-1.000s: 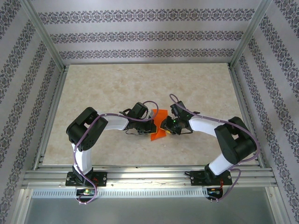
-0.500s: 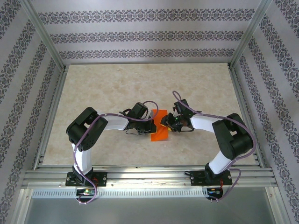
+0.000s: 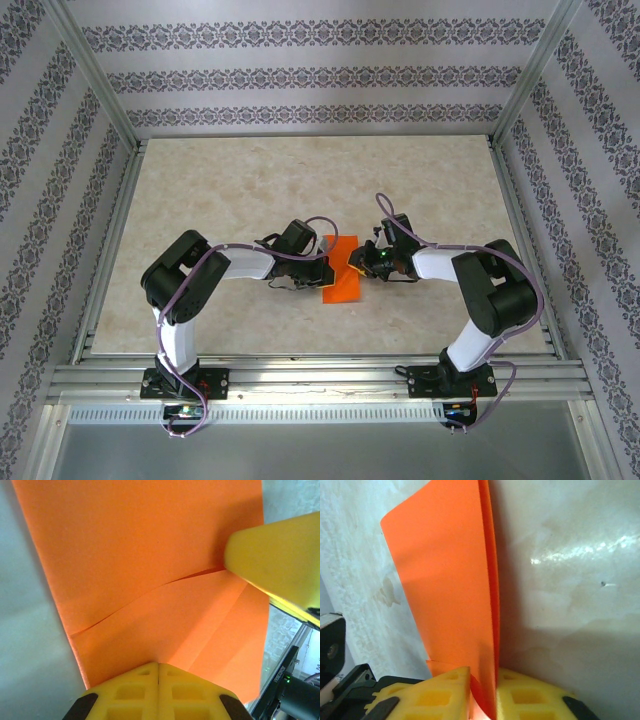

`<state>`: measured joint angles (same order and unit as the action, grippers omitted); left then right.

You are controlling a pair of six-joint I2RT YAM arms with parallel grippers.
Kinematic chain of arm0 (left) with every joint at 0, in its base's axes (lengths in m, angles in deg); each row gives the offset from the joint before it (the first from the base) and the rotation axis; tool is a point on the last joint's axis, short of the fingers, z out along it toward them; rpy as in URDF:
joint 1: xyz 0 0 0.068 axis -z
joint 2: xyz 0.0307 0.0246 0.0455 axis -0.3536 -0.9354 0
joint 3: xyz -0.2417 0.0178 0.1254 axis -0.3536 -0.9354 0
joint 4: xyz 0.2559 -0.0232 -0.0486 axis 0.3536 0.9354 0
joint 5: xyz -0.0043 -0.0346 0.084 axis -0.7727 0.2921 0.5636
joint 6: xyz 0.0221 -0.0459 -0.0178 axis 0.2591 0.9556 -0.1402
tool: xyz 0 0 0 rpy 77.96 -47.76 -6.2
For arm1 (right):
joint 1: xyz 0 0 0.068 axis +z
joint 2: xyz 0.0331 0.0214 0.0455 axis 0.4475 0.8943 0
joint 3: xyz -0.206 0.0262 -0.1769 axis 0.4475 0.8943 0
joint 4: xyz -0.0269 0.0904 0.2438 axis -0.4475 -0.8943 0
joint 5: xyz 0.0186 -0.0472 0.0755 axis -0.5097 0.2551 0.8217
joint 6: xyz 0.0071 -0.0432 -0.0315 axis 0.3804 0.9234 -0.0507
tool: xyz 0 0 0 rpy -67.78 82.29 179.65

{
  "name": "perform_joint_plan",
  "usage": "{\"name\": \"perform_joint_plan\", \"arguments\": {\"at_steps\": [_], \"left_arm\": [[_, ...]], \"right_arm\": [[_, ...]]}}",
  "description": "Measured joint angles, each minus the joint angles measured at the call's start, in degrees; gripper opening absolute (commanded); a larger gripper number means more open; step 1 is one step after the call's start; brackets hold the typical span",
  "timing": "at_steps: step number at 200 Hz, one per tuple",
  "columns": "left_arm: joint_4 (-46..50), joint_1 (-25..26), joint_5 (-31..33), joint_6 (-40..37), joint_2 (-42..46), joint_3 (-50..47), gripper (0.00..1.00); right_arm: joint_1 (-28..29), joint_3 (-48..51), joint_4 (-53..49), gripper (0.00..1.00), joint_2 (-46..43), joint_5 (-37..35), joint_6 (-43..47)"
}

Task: Fold a paper plane with a square sheet of paper (pick it up from the middle)
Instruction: Turn over the paper at the center of the table.

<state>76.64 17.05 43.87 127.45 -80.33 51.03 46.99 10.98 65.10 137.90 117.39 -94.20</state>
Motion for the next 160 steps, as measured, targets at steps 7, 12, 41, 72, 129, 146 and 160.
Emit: {"name": "perform_joint_plan", "arguments": {"at_steps": [7,12,41,72,129,146,160], "left_arm": [[0.0,0.0,0.0,0.1,0.1,-0.2,0.03],[0.0,0.0,0.0,0.1,0.2,-0.3,0.04],[-0.3,0.0,0.5,0.5,1.3,-1.3,0.13],[-0.9,0.0,1.6,0.9,5.6,-3.1,0.23],[-1.0,0.0,9.9,-1.2,19.3,-4.6,0.32],[-0.6,0.0,13.5,-2.1,23.8,-5.4,0.35],[0.0,-0.1,16.6,-2.8,27.2,-6.4,0.38]], "right_arm": [[-0.1,0.1,0.4,0.12,0.0,0.2,0.1],[-0.1,0.3,0.7,0.11,0.0,0.3,0.1],[-0.4,0.6,1.7,0.06,0.0,1.6,0.5],[-0.4,0.7,1.5,0.02,-1.6,2.4,1.9],[-0.3,-3.3,-11.3,0.00,-14.1,-2.6,10.7],[0.7,-9.0,-20.4,0.00,-17.5,-9.7,15.6],[2.0,-14.3,-27.4,0.00,-19.5,-16.5,19.6]]}}
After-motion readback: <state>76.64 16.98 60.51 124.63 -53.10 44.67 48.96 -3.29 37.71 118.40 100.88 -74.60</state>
